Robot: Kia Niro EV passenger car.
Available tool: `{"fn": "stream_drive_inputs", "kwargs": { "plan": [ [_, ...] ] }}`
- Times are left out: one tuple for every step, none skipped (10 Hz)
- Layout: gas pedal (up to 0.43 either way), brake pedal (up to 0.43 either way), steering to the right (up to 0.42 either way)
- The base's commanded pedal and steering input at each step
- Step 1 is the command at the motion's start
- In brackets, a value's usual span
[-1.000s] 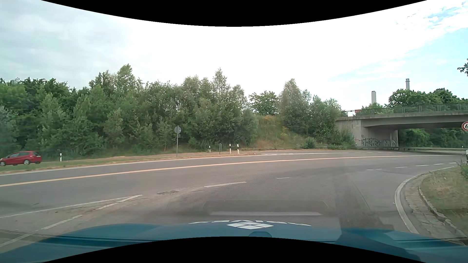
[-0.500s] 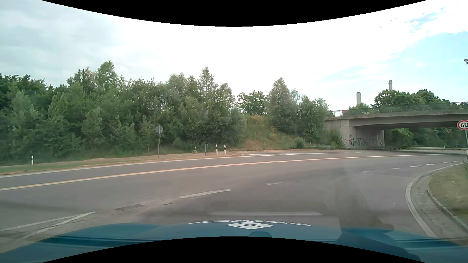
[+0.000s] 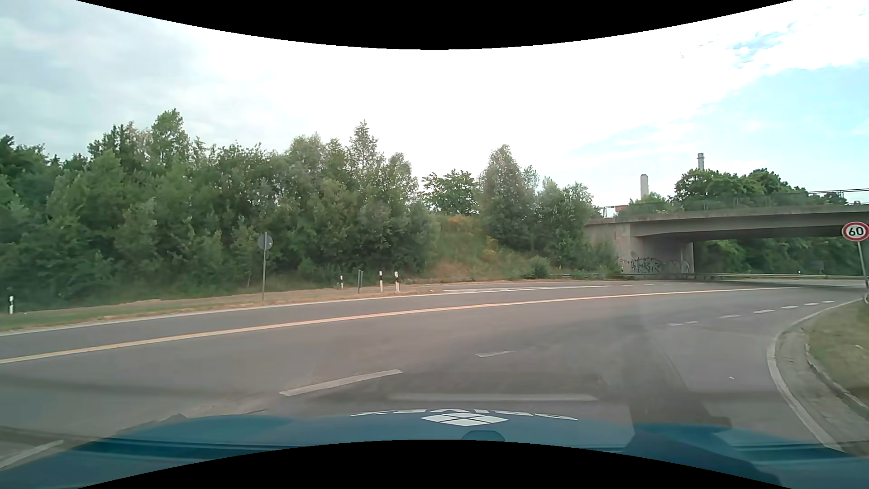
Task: Follow the waypoints while adhering to traffic rules and regulations
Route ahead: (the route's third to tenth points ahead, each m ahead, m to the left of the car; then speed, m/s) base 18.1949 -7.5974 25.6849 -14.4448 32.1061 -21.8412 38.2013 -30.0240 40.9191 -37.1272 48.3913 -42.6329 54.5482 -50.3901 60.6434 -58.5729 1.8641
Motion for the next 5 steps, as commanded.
{"fn": "stream_drive_inputs", "kwargs": {
  "plan": [
    [0.000,0.152,0.186],
    [0.000,0.183,0.186],
    [0.000,0.207,0.187],
    [0.000,0.232,0.188],
    [0.000,0.244,0.188]
  ]
}}
